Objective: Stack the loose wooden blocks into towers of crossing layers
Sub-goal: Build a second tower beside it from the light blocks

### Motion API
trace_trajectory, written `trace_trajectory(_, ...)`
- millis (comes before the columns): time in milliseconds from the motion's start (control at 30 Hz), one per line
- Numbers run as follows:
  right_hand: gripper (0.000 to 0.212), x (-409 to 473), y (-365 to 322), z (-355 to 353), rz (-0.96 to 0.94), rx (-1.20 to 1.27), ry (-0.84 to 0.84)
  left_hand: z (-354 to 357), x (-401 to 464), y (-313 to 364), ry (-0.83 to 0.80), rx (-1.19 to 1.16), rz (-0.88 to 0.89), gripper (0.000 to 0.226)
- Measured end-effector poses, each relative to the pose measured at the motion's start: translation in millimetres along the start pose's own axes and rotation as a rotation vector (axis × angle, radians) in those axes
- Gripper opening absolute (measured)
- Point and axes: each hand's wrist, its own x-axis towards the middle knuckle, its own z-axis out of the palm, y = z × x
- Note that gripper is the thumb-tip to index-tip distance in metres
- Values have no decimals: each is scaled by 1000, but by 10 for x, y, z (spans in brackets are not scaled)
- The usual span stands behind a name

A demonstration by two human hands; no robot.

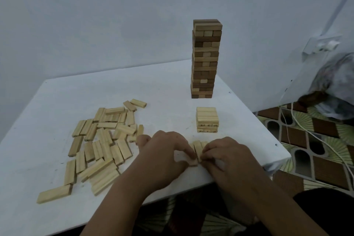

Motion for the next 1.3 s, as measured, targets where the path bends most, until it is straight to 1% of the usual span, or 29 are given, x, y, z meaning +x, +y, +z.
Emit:
trace_trajectory(100, 23, -7, 14, -47, 21, 100, -26, 33, -52, -22, 27, -25, 15, 24)
trace_trajectory(133, 24, -6, 39, -73, 45, 146, -32, 23, -74, -28, 29, -19, 13, 27)
trace_trajectory(200, 31, 4, 101, -134, 93, 234, -60, 3, -96, -55, 12, -34, 21, 33)
trace_trajectory(267, 45, 30, 152, -180, 120, 277, -118, -21, -94, -53, -15, -69, 24, 40)
trace_trajectory(333, 56, 67, 176, -200, 140, 266, -181, -21, -67, -25, -35, -103, 4, 49)
trace_trajectory(433, 63, 126, 177, -184, 174, 259, -218, 28, 7, 1, -36, -182, -2, 58)
trace_trajectory(533, 66, 170, 176, -166, 174, 312, -208, 57, 48, -12, -52, -247, -22, 65)
trace_trajectory(667, 64, 176, 186, -157, 158, 321, -189, 71, 64, -50, -51, -249, 2, 70)
trace_trajectory(767, 63, 177, 194, -163, 146, 348, -175, 95, 87, -69, -13, -257, 27, 68)
trace_trajectory(967, 65, 247, 199, -364, 88, 364, -93, -3, 166, 9, 79, -293, 93, 65)
trace_trajectory(1067, 72, 360, 248, -459, 83, 296, -70, -85, 285, 73, 109, -265, 114, 67)
trace_trajectory(1200, 88, 546, 369, -518, 121, 282, -30, -141, 516, 154, 113, -251, 98, 68)
trace_trajectory(1300, 88, 687, 470, -513, 151, 282, -2, -136, 679, 204, 118, -216, 81, 69)
